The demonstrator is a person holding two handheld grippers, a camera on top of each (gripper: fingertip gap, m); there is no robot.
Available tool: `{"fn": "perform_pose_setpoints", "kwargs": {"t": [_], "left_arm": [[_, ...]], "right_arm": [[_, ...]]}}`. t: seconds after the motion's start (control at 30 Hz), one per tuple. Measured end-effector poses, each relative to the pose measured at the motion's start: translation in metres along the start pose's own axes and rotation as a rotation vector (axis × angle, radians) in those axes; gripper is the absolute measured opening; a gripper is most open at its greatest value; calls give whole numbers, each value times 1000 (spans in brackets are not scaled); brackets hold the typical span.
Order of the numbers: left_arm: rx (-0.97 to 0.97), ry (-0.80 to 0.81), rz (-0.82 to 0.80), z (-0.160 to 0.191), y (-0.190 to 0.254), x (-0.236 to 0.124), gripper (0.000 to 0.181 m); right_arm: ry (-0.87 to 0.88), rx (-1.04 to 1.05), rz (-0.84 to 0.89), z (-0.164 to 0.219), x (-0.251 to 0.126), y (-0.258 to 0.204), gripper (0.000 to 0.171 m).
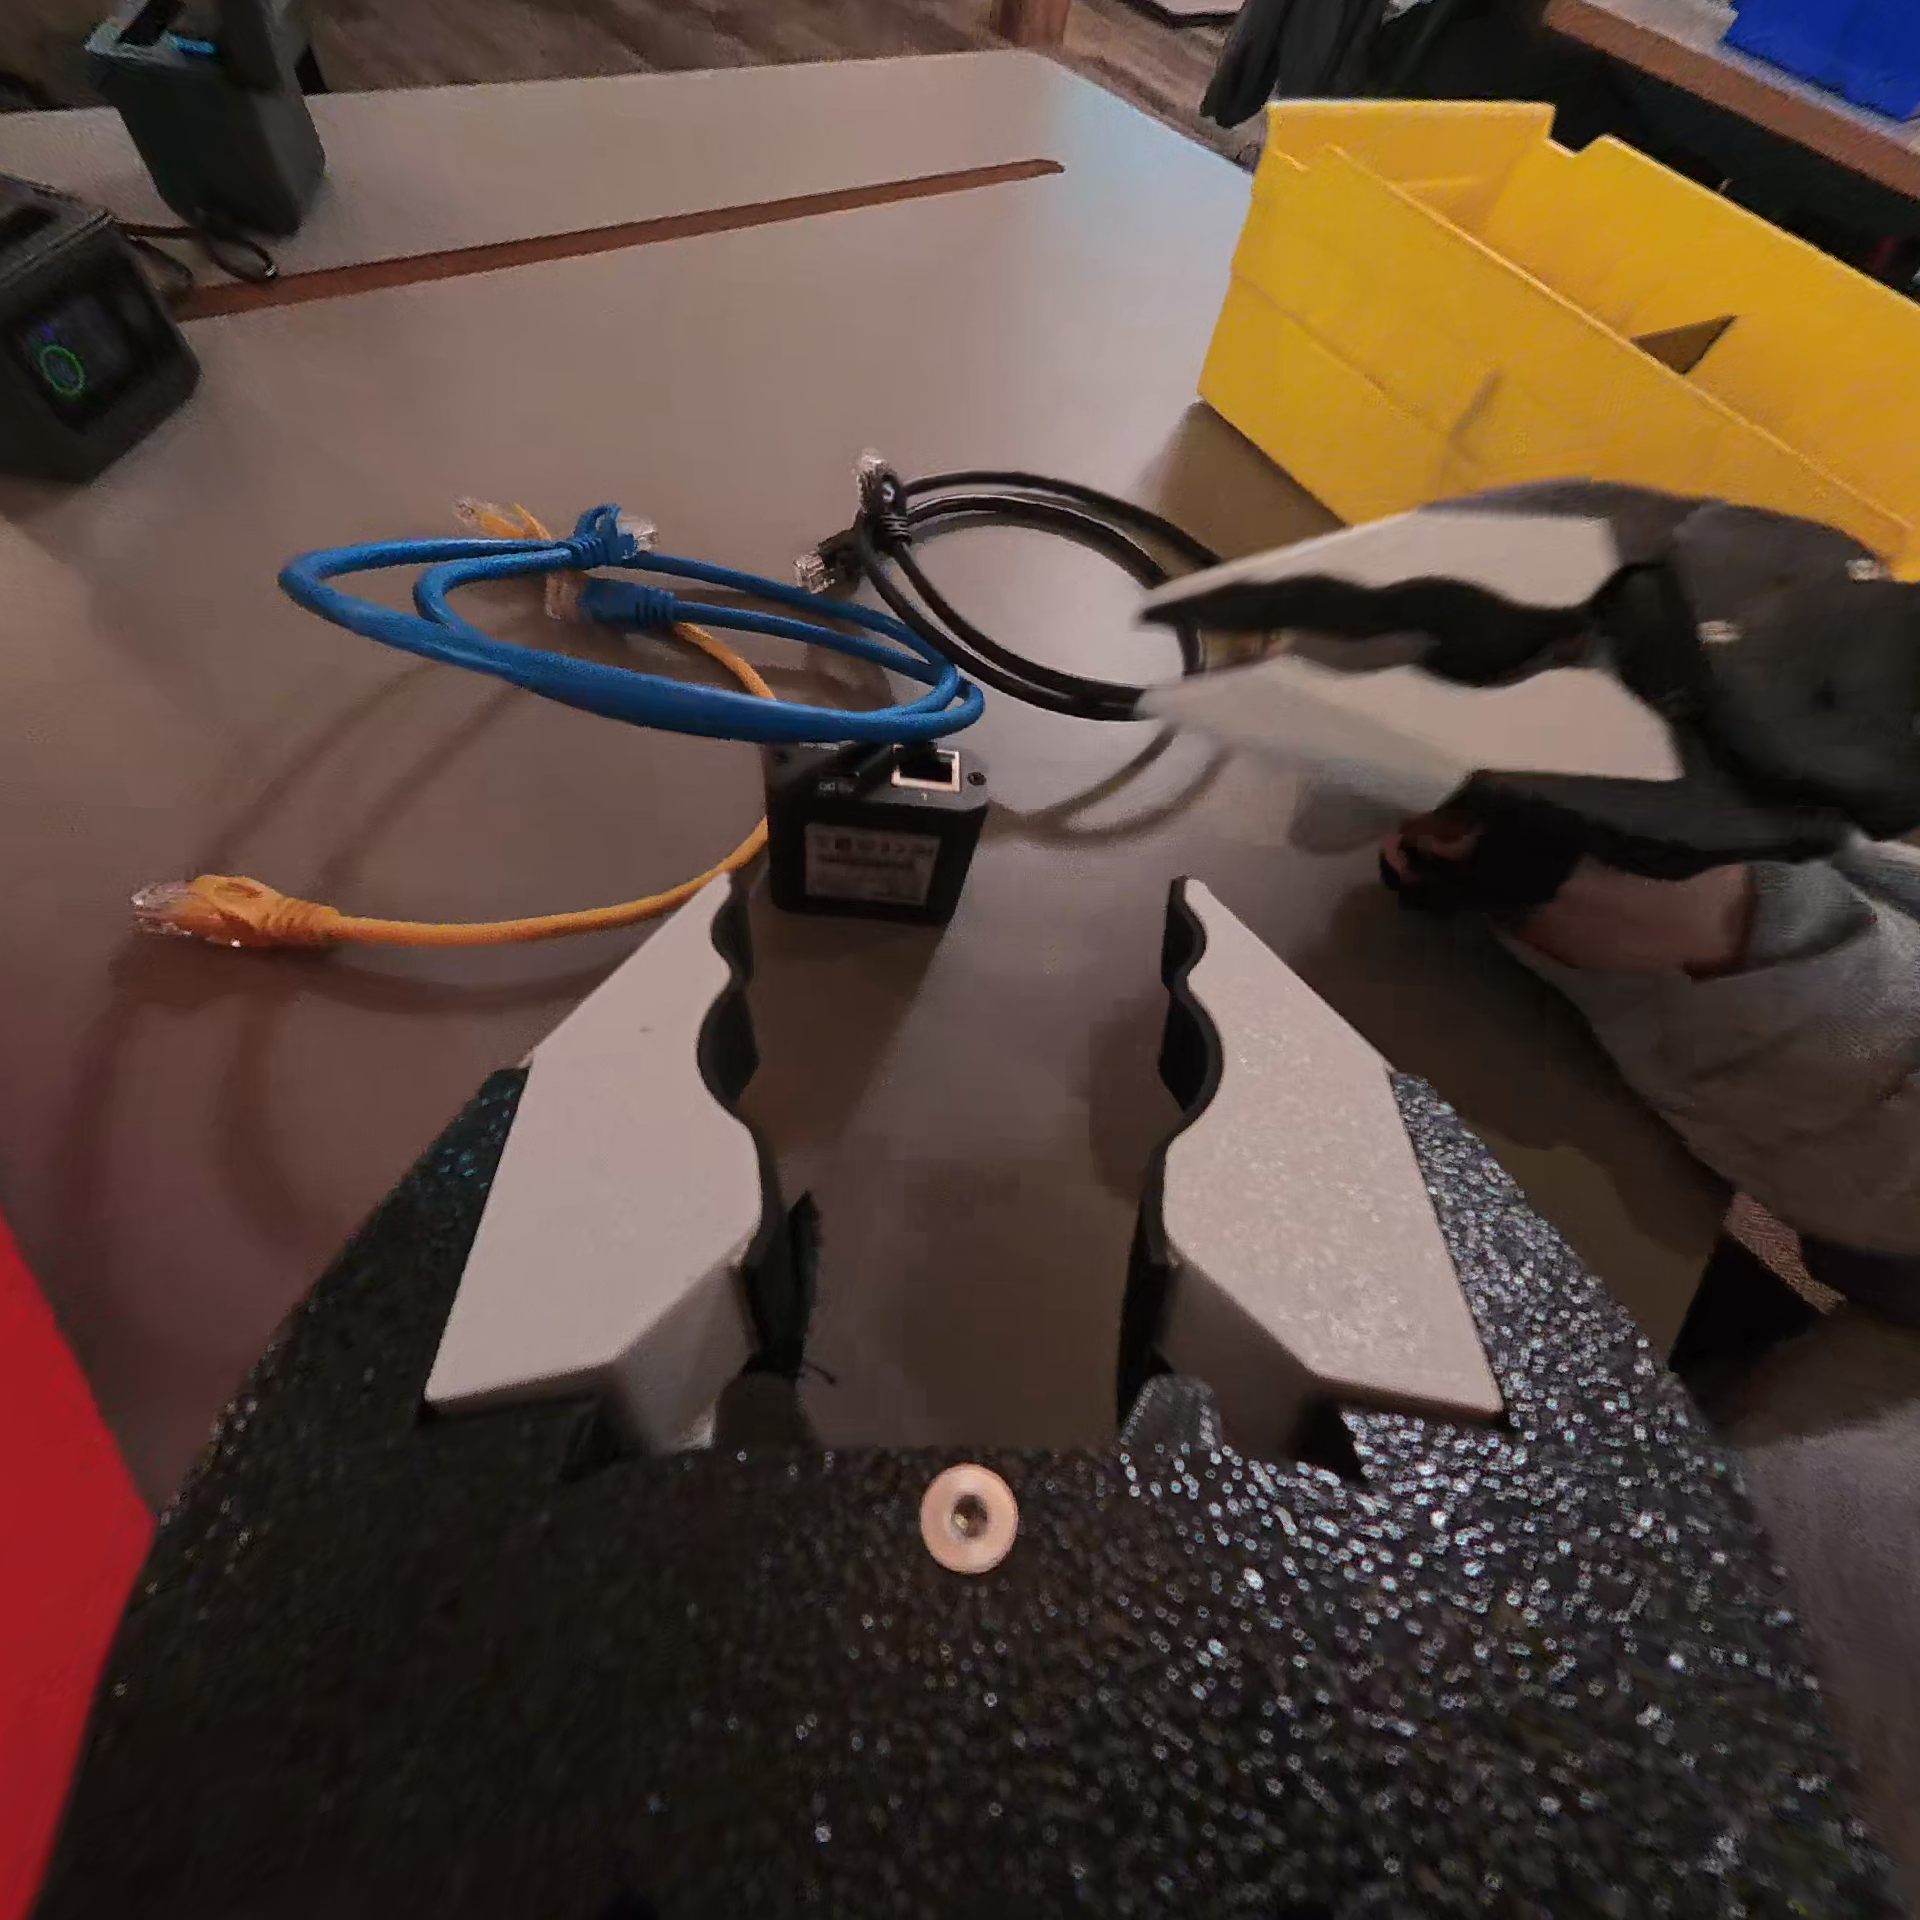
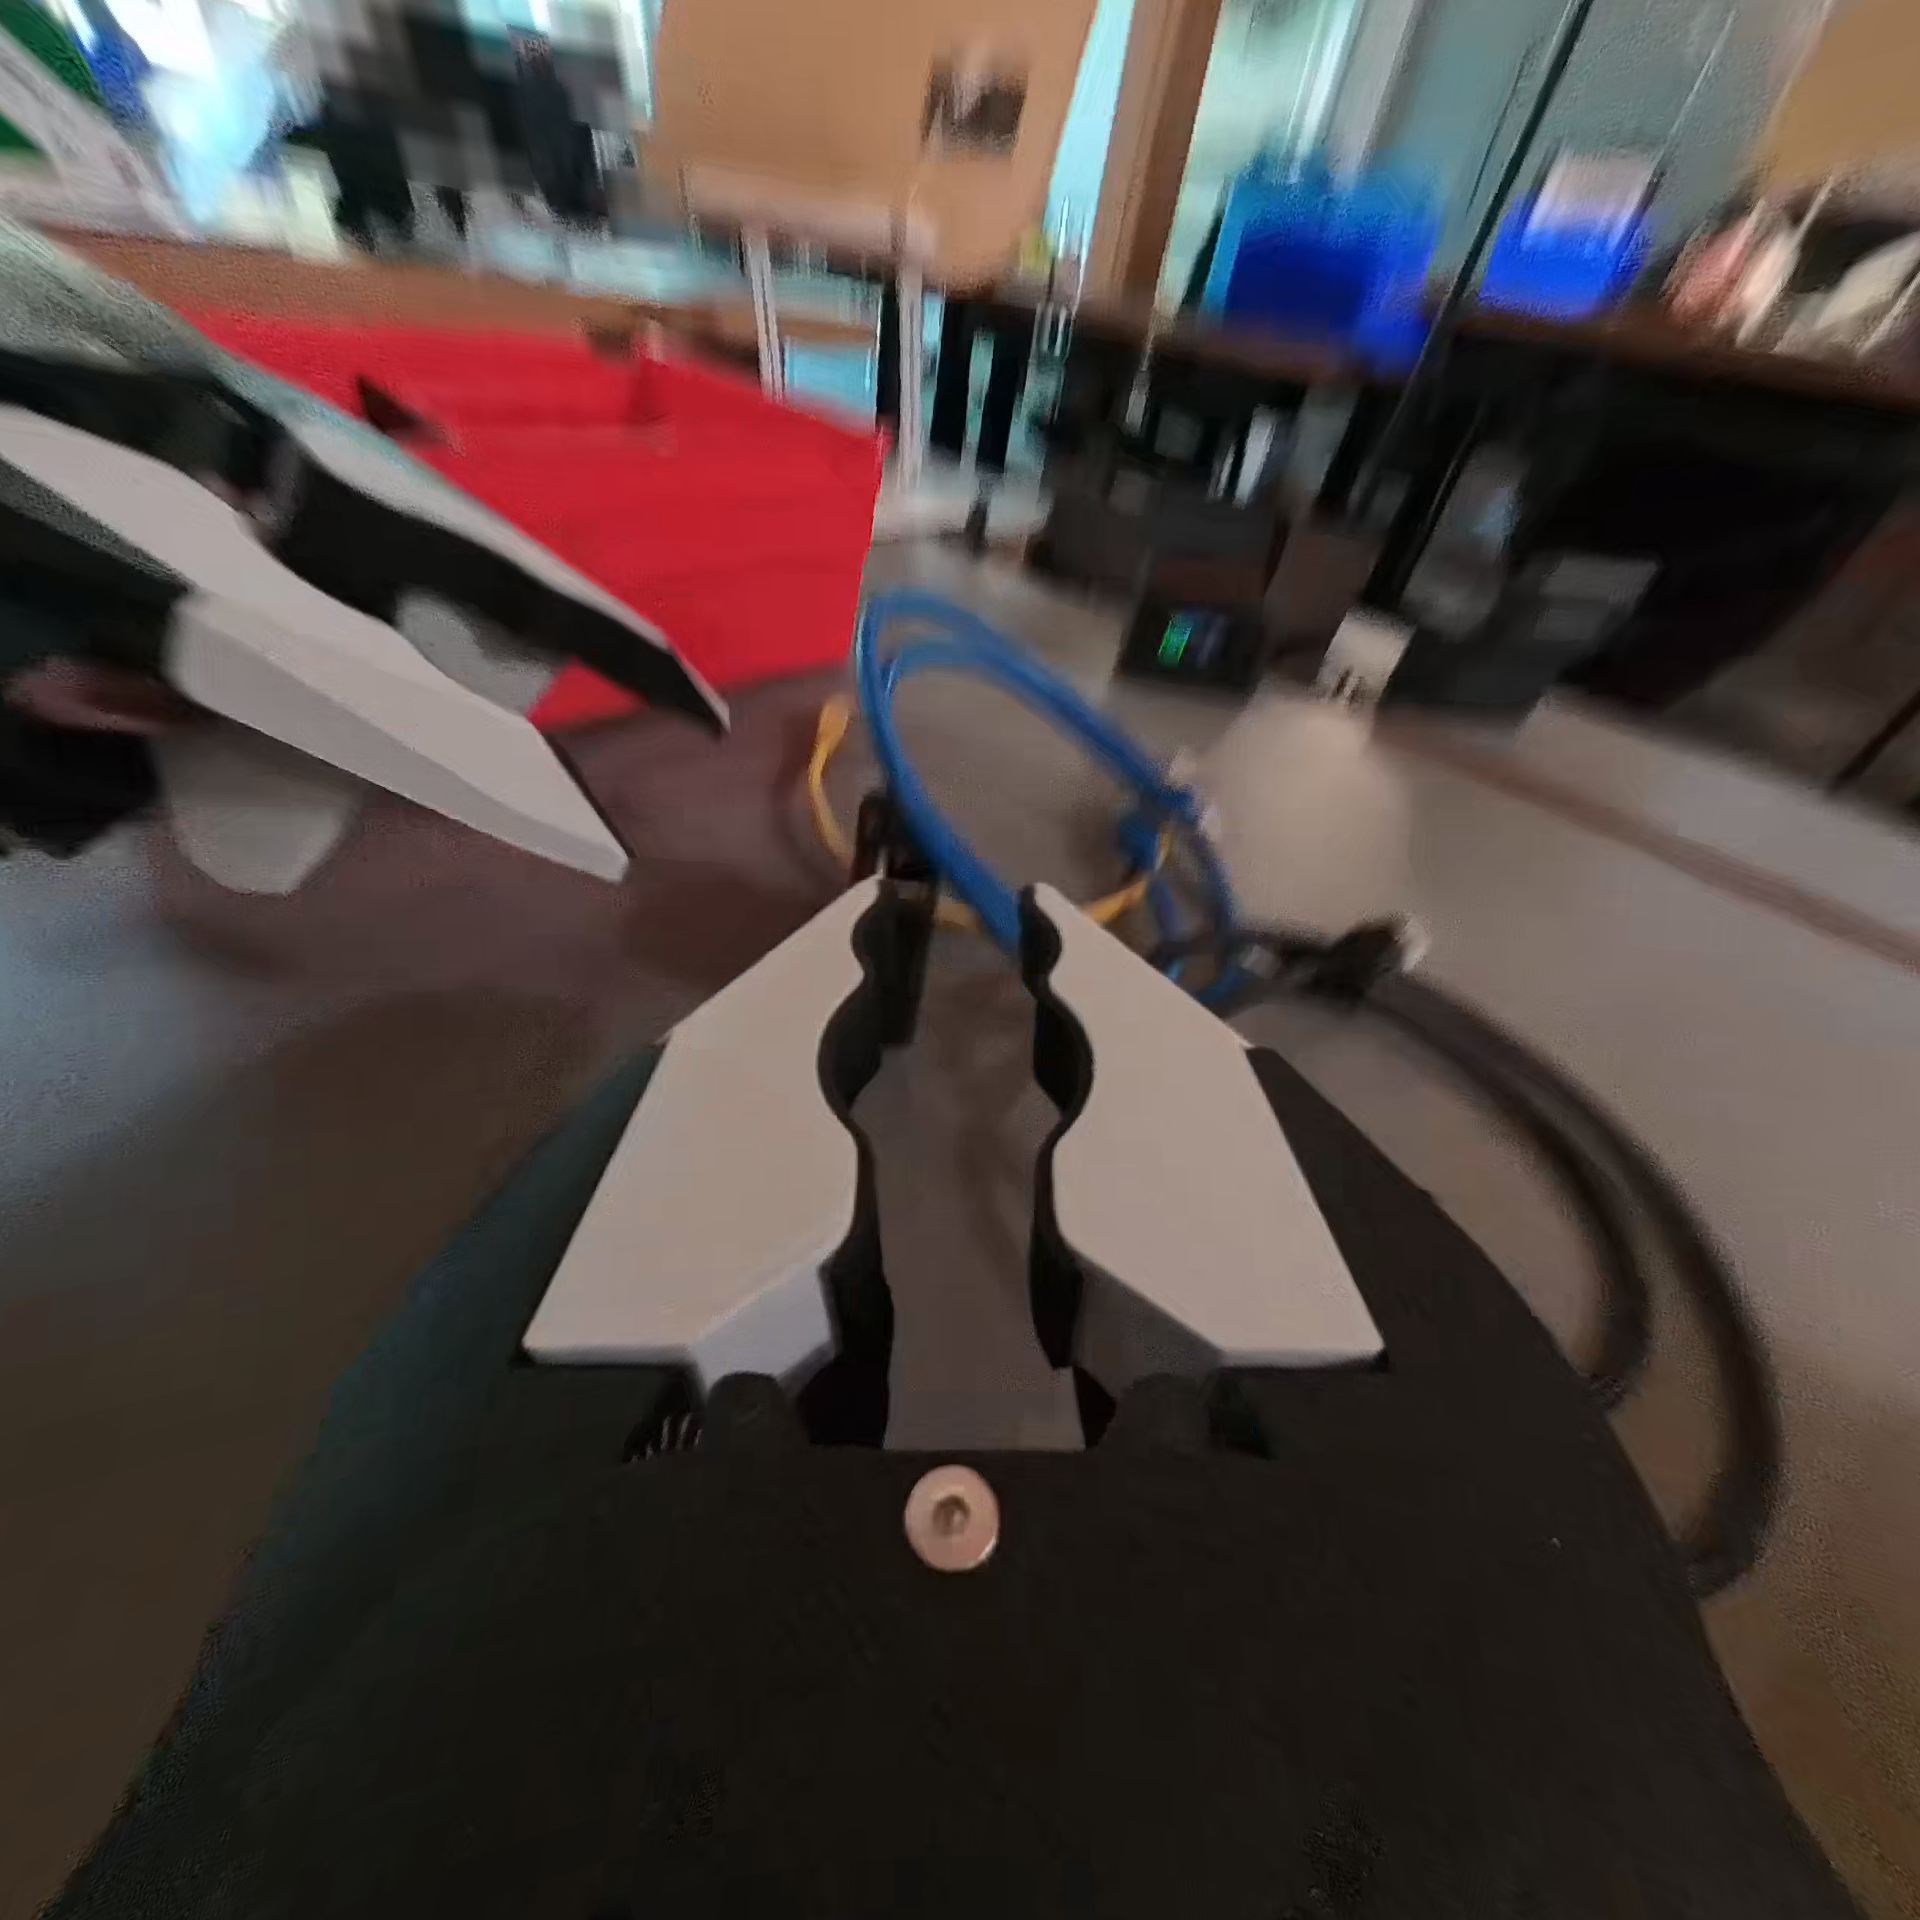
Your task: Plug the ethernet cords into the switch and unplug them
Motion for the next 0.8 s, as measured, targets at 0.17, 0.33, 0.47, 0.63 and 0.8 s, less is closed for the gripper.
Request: {"fn": "perform_pose_setpoints", "kwargs": {"t": [0.17, 0.33, 0.47, 0.63, 0.8], "left_arm": [[2, 13, 23, 13, 2, -11, 78], [17, 31, 61, 20, 7, -22, 78], [38, 67, 78, 19, 10, -30, 78], [30, 131, 85, 12, 11, -32, 80], [23, 229, 391, 0, 48, -37, 64]], "right_arm": [[-418, 150, -92, 43, 30, -23, 49], [-404, 159, -62, 37, 54, -20, 52], [-382, 66, -122, 32, 58, -23, 23], [24, 213, -683, -24, 13, -65, 22], [247, 297, -940, -58, -35, -66, 22]]}}
Point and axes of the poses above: each gripper's, where its closed fingertips meet, x out along the fingers, z out of its underside, y = z × x across the jaws, the point moved 3 cm from there along -x, back along the fingers
